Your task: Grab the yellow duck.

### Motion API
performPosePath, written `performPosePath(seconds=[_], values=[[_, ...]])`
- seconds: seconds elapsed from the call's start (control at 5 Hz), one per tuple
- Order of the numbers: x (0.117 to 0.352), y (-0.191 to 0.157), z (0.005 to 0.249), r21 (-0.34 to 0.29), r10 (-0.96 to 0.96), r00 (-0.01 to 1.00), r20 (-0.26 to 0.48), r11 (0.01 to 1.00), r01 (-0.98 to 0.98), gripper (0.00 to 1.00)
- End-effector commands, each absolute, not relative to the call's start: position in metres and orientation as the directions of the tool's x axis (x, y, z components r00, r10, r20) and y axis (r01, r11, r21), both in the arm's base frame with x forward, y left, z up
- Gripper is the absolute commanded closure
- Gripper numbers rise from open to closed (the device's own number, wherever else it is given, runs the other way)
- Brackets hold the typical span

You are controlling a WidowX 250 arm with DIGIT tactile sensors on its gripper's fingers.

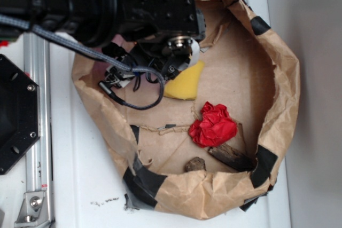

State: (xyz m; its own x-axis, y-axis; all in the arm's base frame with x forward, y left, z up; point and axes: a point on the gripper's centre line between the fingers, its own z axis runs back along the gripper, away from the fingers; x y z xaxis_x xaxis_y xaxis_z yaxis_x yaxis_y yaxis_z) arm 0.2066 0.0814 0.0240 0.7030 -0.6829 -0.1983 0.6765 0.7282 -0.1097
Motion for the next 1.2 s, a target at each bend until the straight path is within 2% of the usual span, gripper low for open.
performPosePath(seconds=[0.0,0.2,0.4,0.8,1.0], values=[[0.202,0.102,0.018,-0.070,-0.578,0.773,-0.260,0.810,0.582,0.00],[0.194,0.130,0.022,0.028,-0.452,0.859,-0.240,0.882,0.471,0.00],[0.201,0.133,0.021,0.088,-0.451,0.868,-0.206,0.875,0.476,0.00],[0.207,0.130,0.015,0.094,-0.464,0.853,-0.239,0.863,0.496,0.00],[0.207,0.130,0.016,0.075,-0.470,0.850,-0.240,0.864,0.499,0.00]])
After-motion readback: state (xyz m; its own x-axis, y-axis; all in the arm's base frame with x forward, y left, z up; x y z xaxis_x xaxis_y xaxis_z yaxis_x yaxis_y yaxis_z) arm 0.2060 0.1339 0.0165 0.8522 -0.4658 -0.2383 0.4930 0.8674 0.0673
